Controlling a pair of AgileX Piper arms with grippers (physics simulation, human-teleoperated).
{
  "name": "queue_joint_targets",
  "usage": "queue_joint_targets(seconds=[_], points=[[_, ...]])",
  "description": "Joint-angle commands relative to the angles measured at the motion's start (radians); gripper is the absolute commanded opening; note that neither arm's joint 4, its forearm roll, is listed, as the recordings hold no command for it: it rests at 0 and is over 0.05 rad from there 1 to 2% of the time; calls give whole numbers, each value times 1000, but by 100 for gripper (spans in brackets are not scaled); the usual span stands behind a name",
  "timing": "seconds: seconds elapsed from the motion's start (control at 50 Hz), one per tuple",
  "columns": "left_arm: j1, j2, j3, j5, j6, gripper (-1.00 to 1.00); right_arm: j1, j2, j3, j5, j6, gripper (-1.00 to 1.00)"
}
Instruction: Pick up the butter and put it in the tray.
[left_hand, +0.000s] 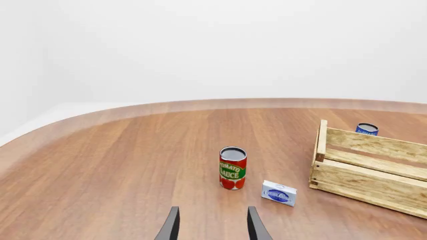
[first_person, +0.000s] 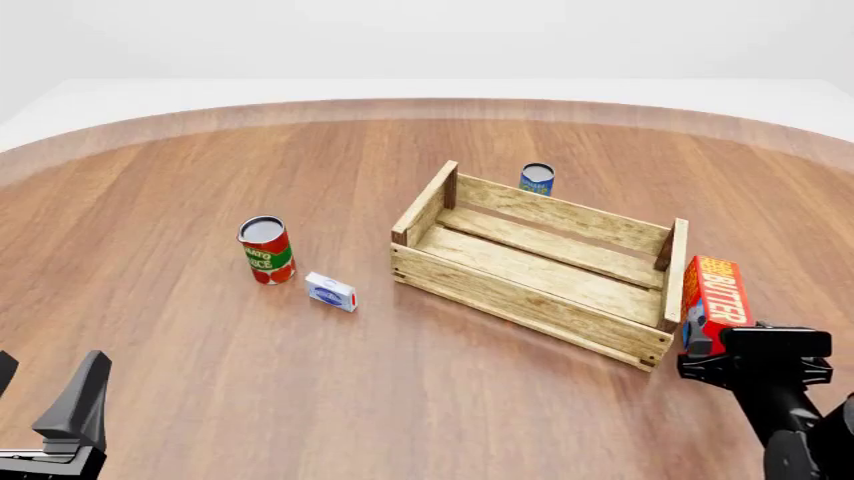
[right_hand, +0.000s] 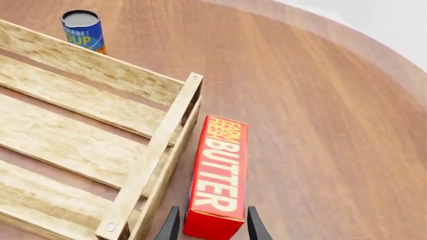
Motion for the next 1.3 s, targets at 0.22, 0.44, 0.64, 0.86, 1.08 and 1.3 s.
queue_joint_targets(seconds=[0.22, 0.44, 0.64, 0.86, 1.08, 1.3], points=[[0, 0, 0, 0, 0, 100, -9, 41, -21, 0, -4, 100], [0, 0, 0, 0, 0, 100, -10, 54, -29, 0, -2, 100], [0, 0, 0, 0, 0, 100, -12, 61, -33, 0, 2, 100], [0, 0, 0, 0, 0, 100, -9, 65, -35, 0, 3, 100], [0, 0, 0, 0, 0, 100, -4, 55, -32, 0, 5, -100], [0, 0, 0, 0, 0, 100, -4, 23, -17, 0, 19, -100]])
